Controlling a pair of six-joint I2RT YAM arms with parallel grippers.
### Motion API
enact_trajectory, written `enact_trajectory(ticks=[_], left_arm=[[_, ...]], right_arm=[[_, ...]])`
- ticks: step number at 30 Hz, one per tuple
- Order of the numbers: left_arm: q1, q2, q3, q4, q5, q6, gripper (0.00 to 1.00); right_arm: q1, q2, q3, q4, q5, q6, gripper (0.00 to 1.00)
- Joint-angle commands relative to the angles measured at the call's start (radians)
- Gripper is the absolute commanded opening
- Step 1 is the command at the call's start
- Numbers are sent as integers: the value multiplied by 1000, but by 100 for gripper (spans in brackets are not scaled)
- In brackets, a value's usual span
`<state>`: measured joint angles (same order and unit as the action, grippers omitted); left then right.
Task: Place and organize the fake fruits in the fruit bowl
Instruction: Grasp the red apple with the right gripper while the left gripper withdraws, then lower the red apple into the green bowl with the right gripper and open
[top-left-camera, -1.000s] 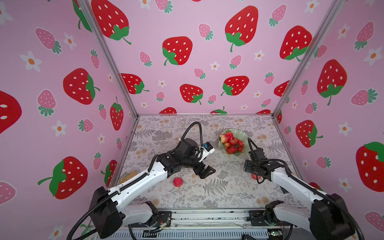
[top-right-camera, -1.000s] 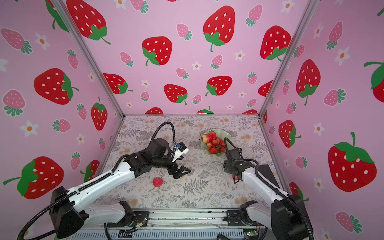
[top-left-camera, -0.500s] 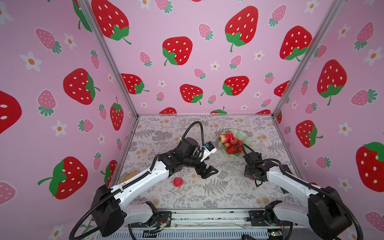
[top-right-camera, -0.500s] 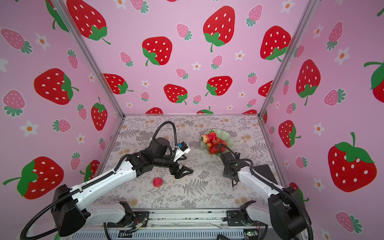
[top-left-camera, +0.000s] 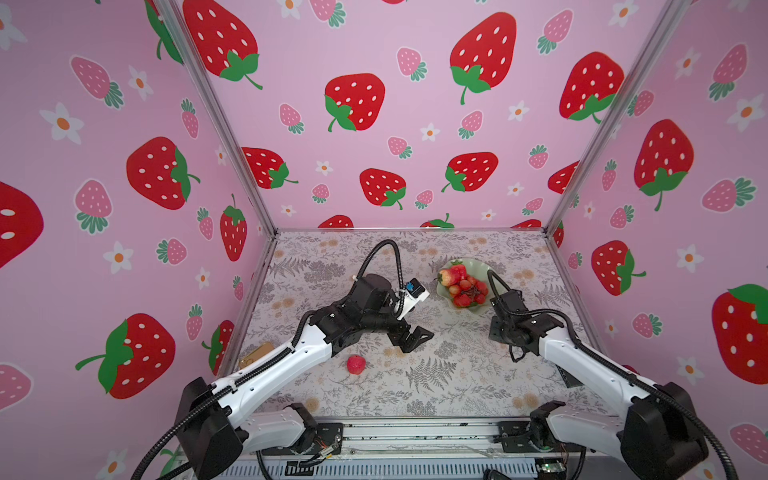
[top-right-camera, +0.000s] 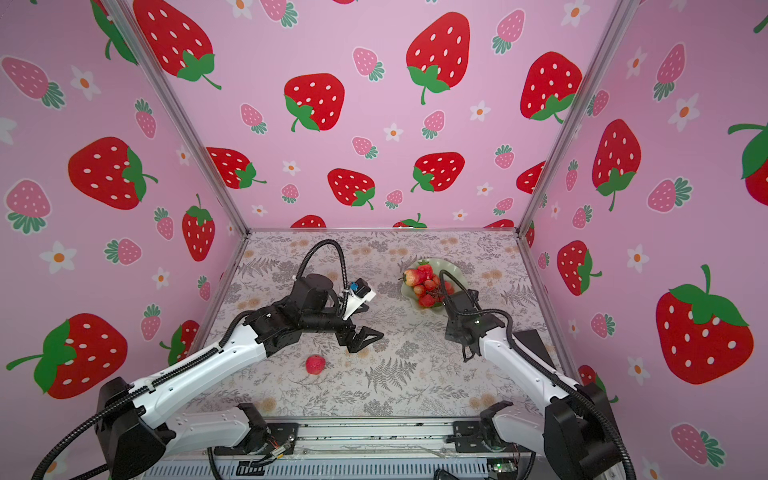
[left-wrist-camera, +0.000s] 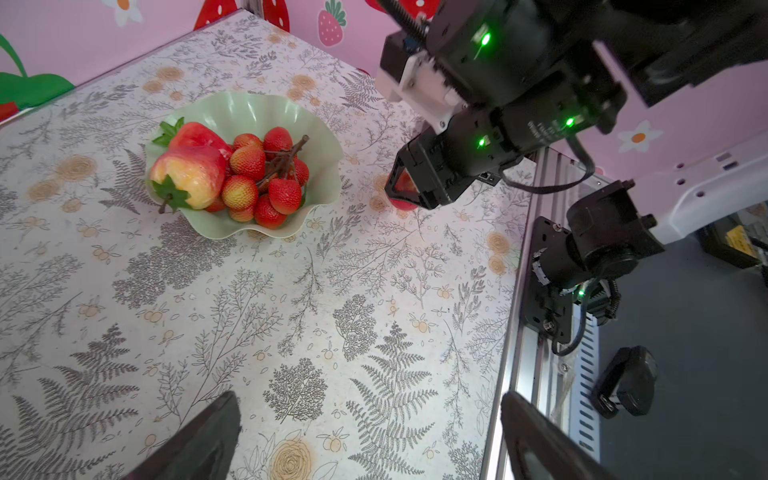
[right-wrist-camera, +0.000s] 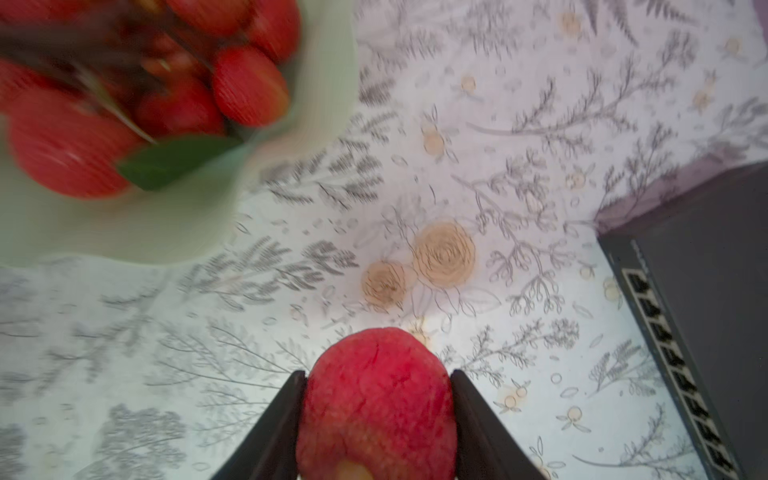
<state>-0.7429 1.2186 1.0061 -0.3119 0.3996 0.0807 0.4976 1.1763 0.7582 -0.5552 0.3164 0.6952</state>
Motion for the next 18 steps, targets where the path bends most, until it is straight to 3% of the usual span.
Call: enact_trajectory(ticks=[1, 4, 7, 11, 18], left_arm=[[18, -13, 7, 34, -34, -2, 99], [23, -18, 15, 31, -27, -7, 99], [29, -39, 15, 41, -31, -12, 99], [31, -66, 7, 53, -44, -15, 99], [31, -101, -12, 61, -77, -6, 99]], right_arm=[[-59, 7, 106, 108, -40, -134, 49], [-103, 104, 222, 218, -46, -259, 49], [-150, 253, 318, 372, -123, -346, 49], [-217, 434, 396, 509, -272, -364, 49], [-228, 627, 466, 607, -353, -367, 48]])
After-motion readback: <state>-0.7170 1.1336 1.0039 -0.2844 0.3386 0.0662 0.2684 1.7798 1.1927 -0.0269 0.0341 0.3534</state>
